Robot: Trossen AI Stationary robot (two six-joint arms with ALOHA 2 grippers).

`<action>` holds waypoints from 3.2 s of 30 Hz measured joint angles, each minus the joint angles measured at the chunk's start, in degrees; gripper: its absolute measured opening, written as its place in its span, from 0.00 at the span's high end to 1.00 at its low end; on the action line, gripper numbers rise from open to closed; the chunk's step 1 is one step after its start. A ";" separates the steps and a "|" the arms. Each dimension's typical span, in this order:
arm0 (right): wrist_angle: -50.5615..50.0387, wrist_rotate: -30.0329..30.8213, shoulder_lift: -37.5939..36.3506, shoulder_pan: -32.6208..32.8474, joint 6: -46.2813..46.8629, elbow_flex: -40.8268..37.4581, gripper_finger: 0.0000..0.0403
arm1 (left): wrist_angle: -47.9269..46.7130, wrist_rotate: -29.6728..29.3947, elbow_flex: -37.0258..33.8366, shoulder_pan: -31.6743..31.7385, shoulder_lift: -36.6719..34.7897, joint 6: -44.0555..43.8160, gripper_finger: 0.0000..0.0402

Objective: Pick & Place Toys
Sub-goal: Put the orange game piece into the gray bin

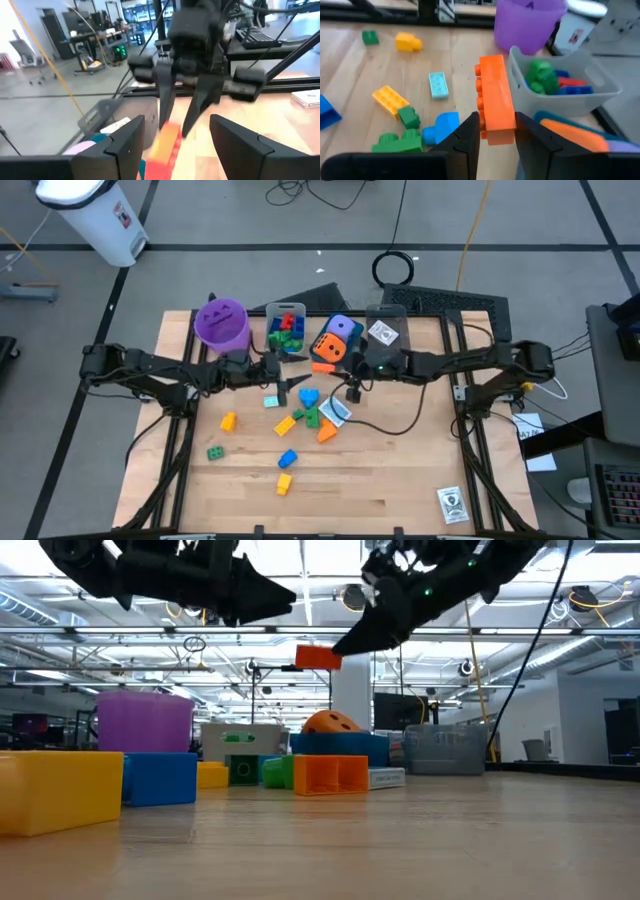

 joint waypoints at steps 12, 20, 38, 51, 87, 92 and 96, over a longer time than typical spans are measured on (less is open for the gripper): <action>4.86 -5.86 -3.64 -0.02 -0.57 -2.95 0.76 | -0.49 11.70 3.82 4.93 5.72 -3.52 0.43; 5.15 -6.01 -3.60 0.00 -0.13 -3.08 0.76 | -1.52 11.84 7.66 4.93 10.14 -2.33 0.43; 8.16 -8.96 -3.88 -0.02 -1.41 -3.09 0.76 | -4.94 13.13 8.11 4.93 10.34 -2.97 0.43; 8.18 -8.90 -3.88 -0.02 -1.26 -3.08 0.76 | -4.75 13.13 8.13 4.93 10.34 -3.69 0.47; -1.24 -8.61 -12.62 -0.13 -5.04 -3.08 0.42 | -15.53 9.33 8.24 8.90 2.17 1.37 0.74; -3.48 -8.55 -11.83 -0.13 -3.57 -3.11 0.41 | -23.53 5.52 8.16 14.93 1.13 1.74 0.74; -1.68 -8.55 -11.66 -0.13 -2.04 -5.42 0.42 | -27.29 5.41 8.15 20.38 2.44 0.80 0.74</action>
